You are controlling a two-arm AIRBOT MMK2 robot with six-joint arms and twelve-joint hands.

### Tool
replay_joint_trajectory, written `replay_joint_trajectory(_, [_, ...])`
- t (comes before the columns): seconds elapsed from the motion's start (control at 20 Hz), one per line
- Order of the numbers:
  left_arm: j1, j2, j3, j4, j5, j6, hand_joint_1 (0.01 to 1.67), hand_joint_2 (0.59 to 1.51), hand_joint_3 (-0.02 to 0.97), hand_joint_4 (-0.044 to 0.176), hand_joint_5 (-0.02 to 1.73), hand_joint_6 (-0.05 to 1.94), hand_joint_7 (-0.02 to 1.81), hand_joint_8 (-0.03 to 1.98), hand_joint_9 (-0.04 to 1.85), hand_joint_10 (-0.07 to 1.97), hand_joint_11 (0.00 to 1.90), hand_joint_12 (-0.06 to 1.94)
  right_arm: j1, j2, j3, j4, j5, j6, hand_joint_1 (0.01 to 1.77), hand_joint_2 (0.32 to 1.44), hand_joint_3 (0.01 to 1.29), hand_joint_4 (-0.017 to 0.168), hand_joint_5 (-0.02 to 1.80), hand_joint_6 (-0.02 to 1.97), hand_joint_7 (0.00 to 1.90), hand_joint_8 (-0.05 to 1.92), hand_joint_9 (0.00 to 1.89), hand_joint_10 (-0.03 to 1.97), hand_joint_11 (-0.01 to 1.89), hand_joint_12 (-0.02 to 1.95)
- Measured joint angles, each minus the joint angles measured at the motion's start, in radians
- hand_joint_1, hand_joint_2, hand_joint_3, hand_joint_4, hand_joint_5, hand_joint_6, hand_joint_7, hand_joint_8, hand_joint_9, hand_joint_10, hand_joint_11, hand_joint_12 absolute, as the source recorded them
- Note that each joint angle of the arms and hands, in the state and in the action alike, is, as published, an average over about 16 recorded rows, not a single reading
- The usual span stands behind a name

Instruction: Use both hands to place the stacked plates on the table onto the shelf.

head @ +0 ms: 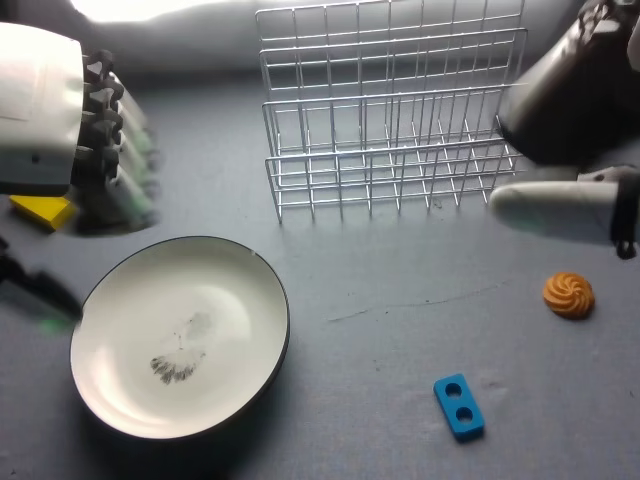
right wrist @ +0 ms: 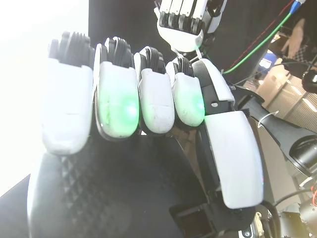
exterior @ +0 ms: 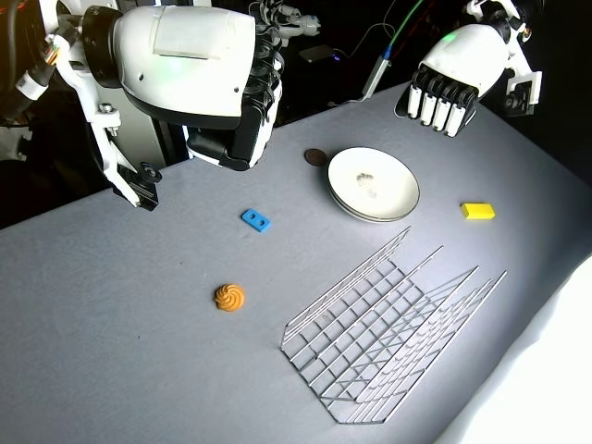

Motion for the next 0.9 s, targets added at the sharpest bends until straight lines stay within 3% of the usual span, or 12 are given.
replay_joint_trajectory(0.35, [0.005,0.000,0.015,0.008,-0.020,-0.013,0.04,1.030,0.040,-0.001,0.15,0.17,0.14,0.17,0.14,0.14,0.15,0.15,-0.003,0.000,0.000,0.000,-0.007,0.001,0.28,1.16,0.04,0.004,0.25,0.28,0.27,0.25,0.27,0.26,0.31,0.22])
replay_joint_trajectory(0.6, [0.027,0.000,0.035,0.021,-0.037,-0.005,0.02,1.033,0.030,0.000,0.01,-0.01,0.01,-0.01,0.01,0.00,0.02,-0.01,-0.006,0.000,0.000,0.001,-0.014,0.002,0.59,1.11,0.02,0.005,0.04,0.03,0.04,0.01,0.03,0.01,0.04,0.00])
replay_joint_trajectory(0.9, [0.103,-0.002,0.066,0.042,-0.048,0.039,0.02,1.036,0.030,-0.002,0.02,-0.02,0.02,-0.01,0.02,0.00,0.02,-0.01,-0.008,-0.002,0.000,0.002,-0.033,0.003,1.04,1.06,0.02,0.006,0.02,0.02,0.02,0.01,0.02,0.01,0.02,-0.01])
